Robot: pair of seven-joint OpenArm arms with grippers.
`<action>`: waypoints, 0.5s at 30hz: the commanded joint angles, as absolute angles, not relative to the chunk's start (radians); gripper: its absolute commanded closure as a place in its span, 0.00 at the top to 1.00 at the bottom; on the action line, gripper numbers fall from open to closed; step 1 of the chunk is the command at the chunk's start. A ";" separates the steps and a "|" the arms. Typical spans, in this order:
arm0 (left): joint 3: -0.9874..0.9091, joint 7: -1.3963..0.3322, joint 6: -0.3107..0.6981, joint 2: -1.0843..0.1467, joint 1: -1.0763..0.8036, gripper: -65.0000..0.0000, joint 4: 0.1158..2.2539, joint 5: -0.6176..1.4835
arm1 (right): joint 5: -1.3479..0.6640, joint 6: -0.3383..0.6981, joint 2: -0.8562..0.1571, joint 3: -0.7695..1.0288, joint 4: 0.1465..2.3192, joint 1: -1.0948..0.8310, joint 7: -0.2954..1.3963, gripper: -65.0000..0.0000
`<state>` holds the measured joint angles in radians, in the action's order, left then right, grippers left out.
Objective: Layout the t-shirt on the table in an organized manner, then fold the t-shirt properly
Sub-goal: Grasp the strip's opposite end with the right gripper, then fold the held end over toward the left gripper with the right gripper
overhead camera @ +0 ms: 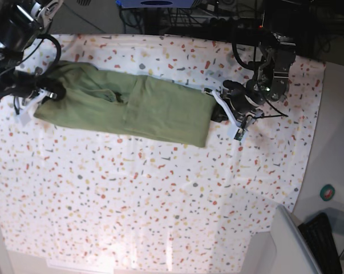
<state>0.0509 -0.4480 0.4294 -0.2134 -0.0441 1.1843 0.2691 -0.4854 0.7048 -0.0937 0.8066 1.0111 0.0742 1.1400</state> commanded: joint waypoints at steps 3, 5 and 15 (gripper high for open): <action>0.051 -0.455 0.429 -0.217 -0.036 0.00 1.194 0.268 | -0.484 0.698 -0.104 0.803 1.027 0.097 1.145 0.00; 0.051 -0.456 0.429 -0.216 -0.036 0.00 1.196 0.268 | -0.484 0.698 -0.104 0.802 1.061 0.097 1.145 0.00; 0.130 -0.455 0.429 -0.214 -0.036 0.00 1.196 0.268 | -0.487 0.499 -0.084 0.578 1.371 0.039 1.145 0.00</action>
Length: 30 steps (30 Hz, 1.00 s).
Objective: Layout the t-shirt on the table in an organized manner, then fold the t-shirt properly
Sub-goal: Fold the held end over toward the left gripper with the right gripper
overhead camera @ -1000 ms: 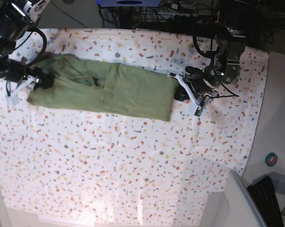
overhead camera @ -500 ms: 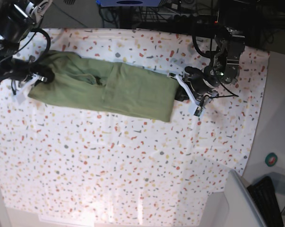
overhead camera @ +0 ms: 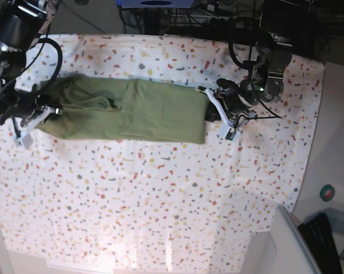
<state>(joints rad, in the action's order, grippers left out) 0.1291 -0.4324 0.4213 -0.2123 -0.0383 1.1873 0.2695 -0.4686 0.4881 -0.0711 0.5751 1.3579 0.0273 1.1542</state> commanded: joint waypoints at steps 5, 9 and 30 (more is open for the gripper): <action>0.170 -0.452 0.429 -0.211 -0.036 0.00 1.196 0.268 | -0.487 0.390 -0.022 0.555 1.491 0.025 1.145 0.00; 0.177 -0.456 0.429 -0.200 -0.022 0.00 1.196 0.268 | -0.487 0.354 0.008 0.506 1.563 0.024 1.152 0.00; 0.171 -0.458 0.429 -0.203 -0.015 0.00 1.196 0.268 | -0.490 0.179 0.125 0.125 1.692 0.021 1.199 0.00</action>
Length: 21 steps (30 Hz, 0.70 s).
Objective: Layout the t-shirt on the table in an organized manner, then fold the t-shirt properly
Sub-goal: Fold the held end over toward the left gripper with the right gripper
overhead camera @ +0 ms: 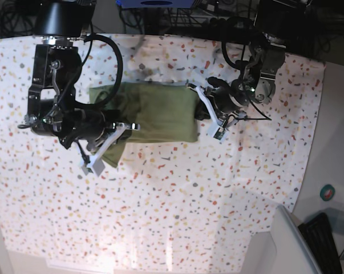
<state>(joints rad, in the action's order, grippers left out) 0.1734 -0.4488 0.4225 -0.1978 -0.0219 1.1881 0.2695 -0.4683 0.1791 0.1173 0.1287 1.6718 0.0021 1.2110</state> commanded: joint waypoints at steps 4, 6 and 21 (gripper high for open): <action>0.171 -0.458 0.429 -0.203 -0.015 0.00 1.196 0.268 | -0.490 0.176 0.128 0.076 1.692 0.019 1.176 0.00; 0.171 -0.458 0.429 -0.203 -0.015 0.00 1.196 0.268 | -0.490 0.176 0.128 0.039 1.692 0.005 1.148 0.00; 0.177 -0.458 0.429 -0.200 -0.015 0.00 1.196 0.268 | -0.490 0.174 0.137 -0.071 1.586 -0.019 0.974 0.00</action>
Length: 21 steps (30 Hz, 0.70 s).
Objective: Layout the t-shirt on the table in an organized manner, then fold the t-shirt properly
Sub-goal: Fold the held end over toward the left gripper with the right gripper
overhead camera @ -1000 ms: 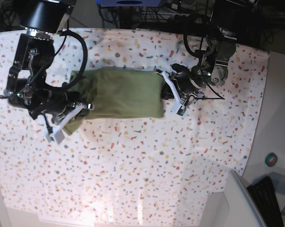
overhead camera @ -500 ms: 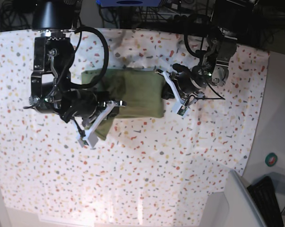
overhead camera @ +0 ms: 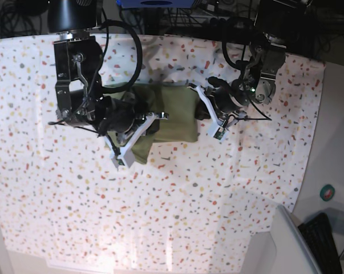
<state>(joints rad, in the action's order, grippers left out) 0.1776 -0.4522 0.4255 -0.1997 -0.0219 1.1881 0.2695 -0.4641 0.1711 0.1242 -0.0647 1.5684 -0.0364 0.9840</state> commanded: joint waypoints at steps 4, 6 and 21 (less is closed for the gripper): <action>0.177 -0.458 0.429 -0.200 -0.015 0.00 1.196 0.268 | -0.492 0.174 0.139 -0.145 1.581 -0.016 0.970 0.00; 0.177 -0.458 0.429 -0.200 -0.015 0.00 1.196 0.268 | -0.492 0.174 0.140 -0.163 1.555 -0.012 0.946 0.00; 0.168 -0.458 0.429 -0.206 -0.018 0.00 1.218 0.269 | -0.492 0.174 0.140 -0.166 1.386 0.024 0.840 0.00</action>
